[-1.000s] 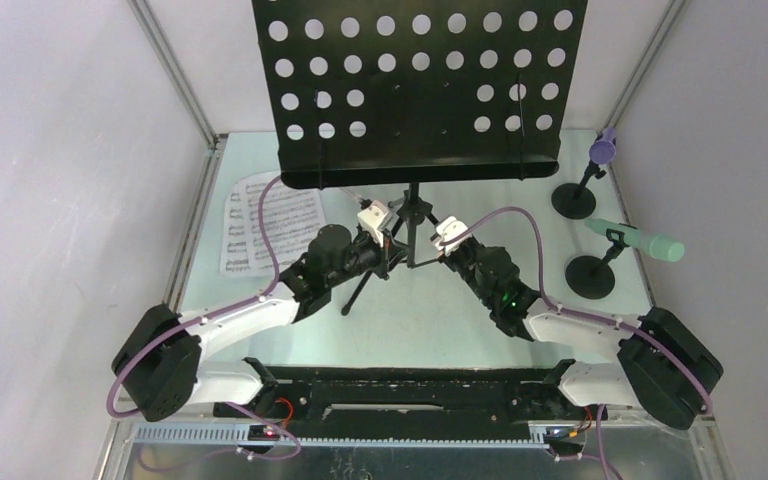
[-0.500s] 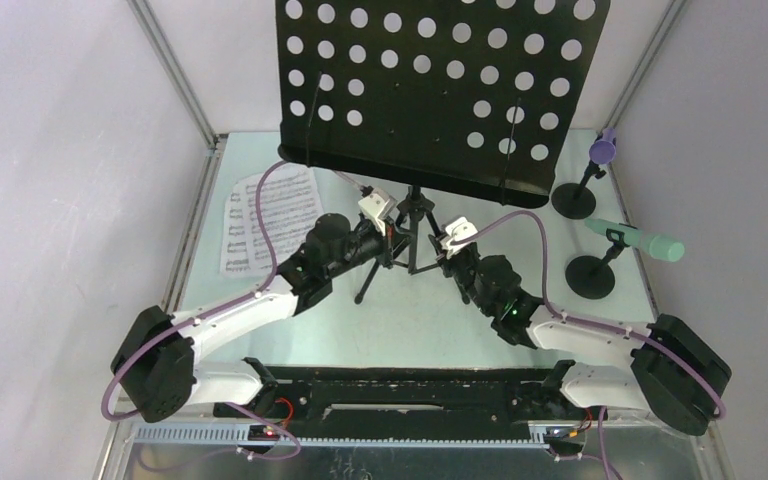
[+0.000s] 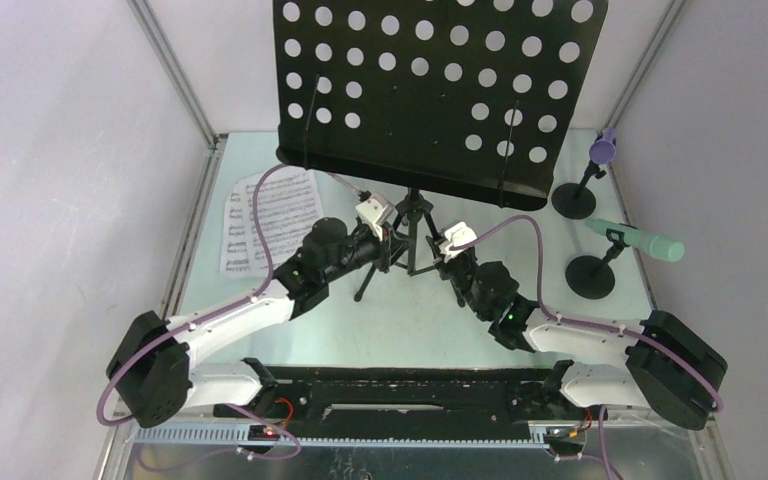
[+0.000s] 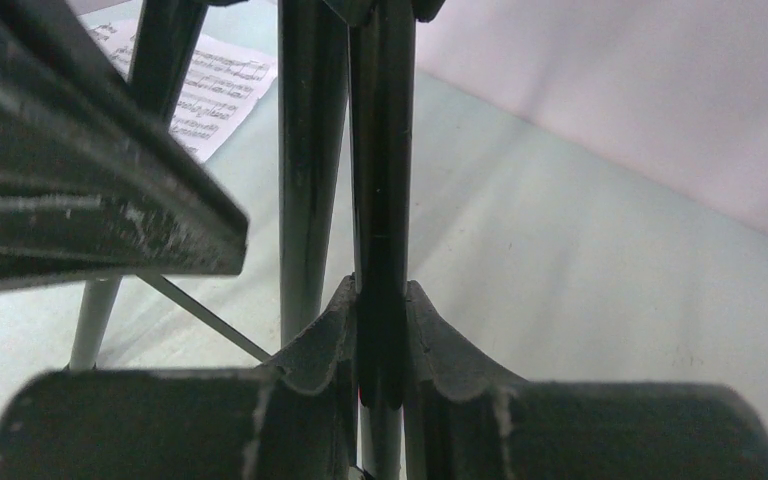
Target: Pack up the instrument practice props
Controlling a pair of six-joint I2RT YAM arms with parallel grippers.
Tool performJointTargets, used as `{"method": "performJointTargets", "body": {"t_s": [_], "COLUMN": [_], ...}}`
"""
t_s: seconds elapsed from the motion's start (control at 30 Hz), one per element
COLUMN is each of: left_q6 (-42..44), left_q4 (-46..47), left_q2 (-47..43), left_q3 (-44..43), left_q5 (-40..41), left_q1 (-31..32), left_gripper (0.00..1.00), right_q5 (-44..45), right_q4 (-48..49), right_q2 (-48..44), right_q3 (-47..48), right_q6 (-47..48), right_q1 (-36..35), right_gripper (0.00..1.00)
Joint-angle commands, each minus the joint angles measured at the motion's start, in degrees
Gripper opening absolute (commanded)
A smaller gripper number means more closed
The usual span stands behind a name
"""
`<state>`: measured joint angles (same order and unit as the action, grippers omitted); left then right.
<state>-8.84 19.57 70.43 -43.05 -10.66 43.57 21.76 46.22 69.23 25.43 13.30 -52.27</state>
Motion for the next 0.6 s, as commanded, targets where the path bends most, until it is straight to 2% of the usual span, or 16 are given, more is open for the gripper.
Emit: {"method": "performJointTargets", "body": {"t_s": [0.0, 0.17, 0.23, 0.33, 0.4, 0.5, 0.57], "left_q6": [2.09, 3.23, 2.94, 2.15, 2.07, 2.56, 2.95], "left_q4": [1.41, 1.87, 2.82, 3.45, 2.69, 2.6, 2.61], "left_q2": [-1.89, -2.01, -1.82, -1.26, -0.93, -1.15, -1.26], "left_q3": [4.77, 6.18, 7.08, 7.71, 7.35, 7.12, 6.94], "left_q5": [6.09, 7.21, 6.83, 6.65, 6.76, 6.64, 6.48], "left_q1": [-0.78, -0.85, -0.77, -0.77, -0.85, -0.83, -0.84], "left_gripper": [0.24, 0.24, 0.17, 0.02, 0.0, 0.0, 0.0], "right_q5": [-3.49, -5.3, -5.77, -5.89, -6.38, -8.01, -8.57], "right_q4": [12.11, 7.43, 5.56, 3.12, 1.74, -1.01, -2.82], "right_q2": [-3.23, -4.89, -5.4, -6.34, -7.2, -8.82, -10.13], "right_q3": [2.39, 2.38, 2.34, 2.35, 2.34, 2.35, 2.39], "right_q6": [-0.66, -0.72, -0.51, 0.04, -0.03, -0.29, -0.29], "right_q1": [-1.39, -1.34, -1.36, -1.37, -1.36, -1.47, -1.43], "right_gripper": [0.0, 0.0, 0.0, 0.04, 0.14, 0.35, 0.46]}}
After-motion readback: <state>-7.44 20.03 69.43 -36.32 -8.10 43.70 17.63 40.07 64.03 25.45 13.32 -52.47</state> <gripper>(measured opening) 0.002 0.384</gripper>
